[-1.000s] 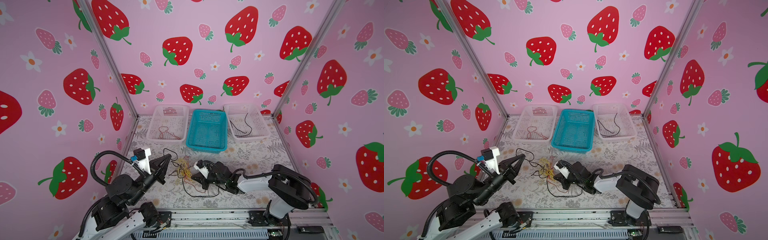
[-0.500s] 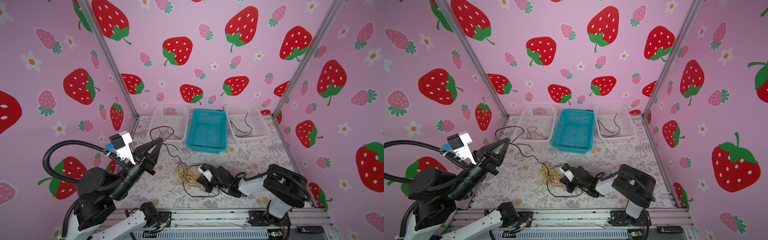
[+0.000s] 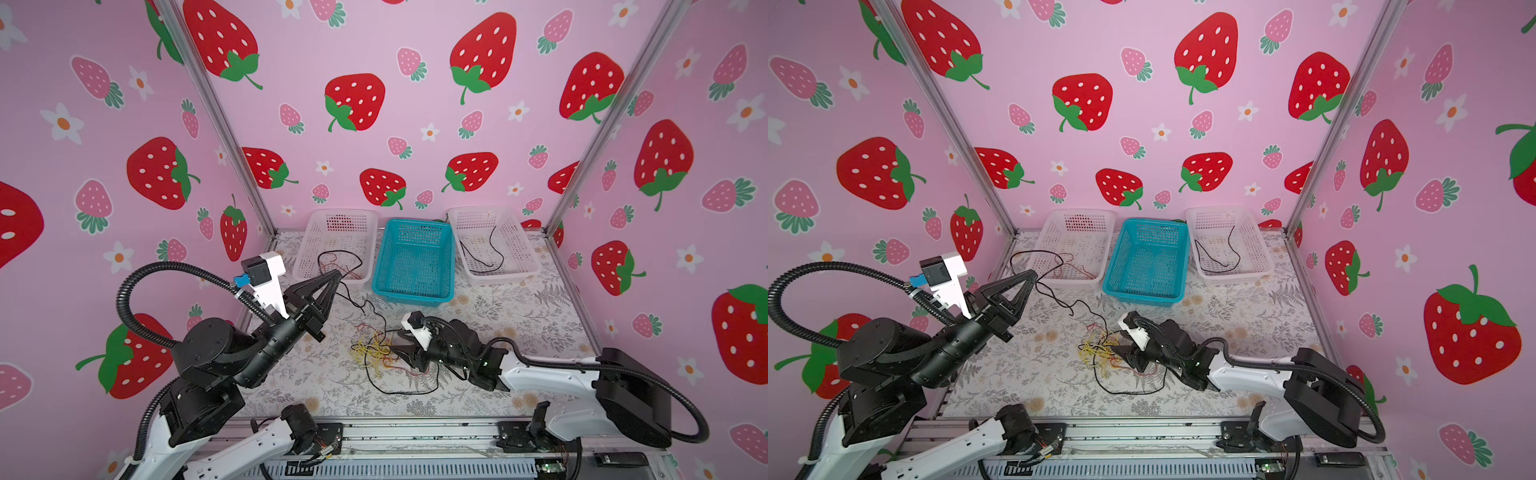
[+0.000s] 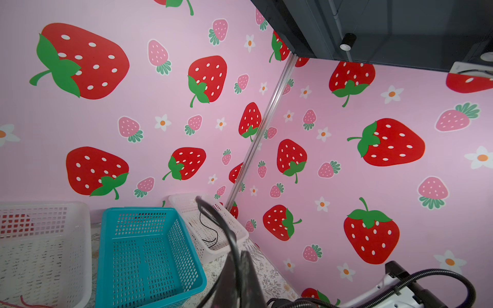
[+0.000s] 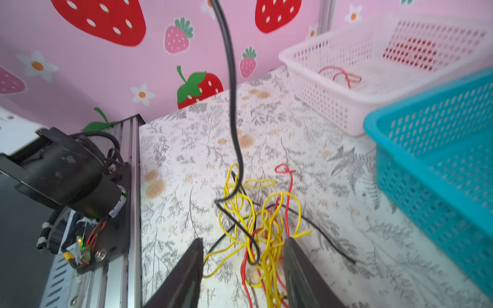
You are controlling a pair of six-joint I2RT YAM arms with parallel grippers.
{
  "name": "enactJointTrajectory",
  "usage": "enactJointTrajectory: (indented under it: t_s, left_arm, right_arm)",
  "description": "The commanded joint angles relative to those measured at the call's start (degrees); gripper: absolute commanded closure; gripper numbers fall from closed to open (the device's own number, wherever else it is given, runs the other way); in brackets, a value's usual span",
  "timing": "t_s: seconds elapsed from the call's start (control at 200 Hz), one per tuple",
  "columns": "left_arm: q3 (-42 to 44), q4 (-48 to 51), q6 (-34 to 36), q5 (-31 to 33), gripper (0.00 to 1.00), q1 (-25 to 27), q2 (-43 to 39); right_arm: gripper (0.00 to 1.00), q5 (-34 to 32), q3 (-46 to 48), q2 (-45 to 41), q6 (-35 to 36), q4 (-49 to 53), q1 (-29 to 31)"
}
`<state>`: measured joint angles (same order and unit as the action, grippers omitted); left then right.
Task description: Untangle the cables
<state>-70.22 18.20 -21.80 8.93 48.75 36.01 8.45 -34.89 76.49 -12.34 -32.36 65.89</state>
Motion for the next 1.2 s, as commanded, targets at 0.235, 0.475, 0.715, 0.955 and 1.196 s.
enactJointTrajectory:
  t_s: [0.235,0.475,0.715,0.955,1.196]
  left_arm:
    - [2.78,-2.1,-4.8,-2.77,1.0,-0.1,0.3]
    - [3.84,-1.55,-6.29,-3.26,1.0,-0.08,-0.56]
    - [7.47,0.33,-6.61,-1.86,1.0,-0.08,-4.19]
    - [15.08,-0.06,-8.67,-1.11,1.0,-0.15,-6.98]
    - [20.1,-1.31,-9.74,-1.01,1.0,-0.14,-7.26]
  right_arm:
    - [0.38,-1.05,-7.03,-2.49,7.93,1.5,-0.23]
    - [0.42,-2.5,-12.71,5.61,7.94,0.33,-1.4]
    - [0.94,0.12,-13.86,4.65,7.15,0.22,-2.51]
    - [1.0,3.73,-18.44,-1.6,7.41,4.33,-2.47]
    - [1.0,9.04,-25.88,-5.11,5.04,7.21,-2.34]
